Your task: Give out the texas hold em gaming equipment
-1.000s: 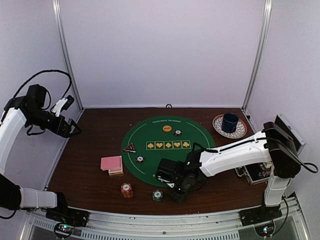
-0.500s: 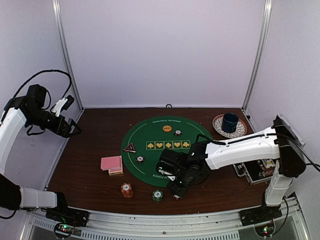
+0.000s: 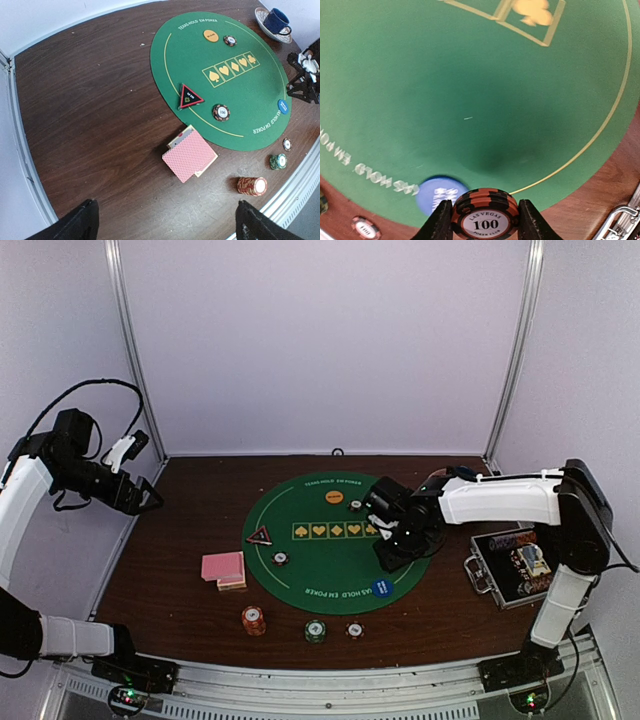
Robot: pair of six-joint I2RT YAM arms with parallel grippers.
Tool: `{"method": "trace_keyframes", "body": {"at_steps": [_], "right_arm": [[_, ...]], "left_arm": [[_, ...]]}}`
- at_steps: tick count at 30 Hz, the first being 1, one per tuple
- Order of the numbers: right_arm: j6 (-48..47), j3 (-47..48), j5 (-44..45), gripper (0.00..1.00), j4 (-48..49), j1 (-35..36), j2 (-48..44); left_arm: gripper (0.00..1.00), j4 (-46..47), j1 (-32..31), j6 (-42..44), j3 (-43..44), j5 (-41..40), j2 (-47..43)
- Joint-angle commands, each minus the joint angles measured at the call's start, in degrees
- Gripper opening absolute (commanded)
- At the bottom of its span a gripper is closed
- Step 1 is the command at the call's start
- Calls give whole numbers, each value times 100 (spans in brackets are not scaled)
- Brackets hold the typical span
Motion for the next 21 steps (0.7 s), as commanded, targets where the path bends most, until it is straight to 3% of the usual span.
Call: {"method": "trace_keyframes", "body": {"at_steps": [1, 16, 21], "right_arm": [[124, -203, 233, 32, 279, -368, 56], [268, -644, 139, 41, 669, -583, 387], [280, -659, 150, 62, 630, -621, 381]], "left_arm": [[98, -7, 12, -21, 165, 94, -38], [98, -5, 14, -31, 200, 96, -42], [97, -4, 9, -39, 225, 113, -25]]}}
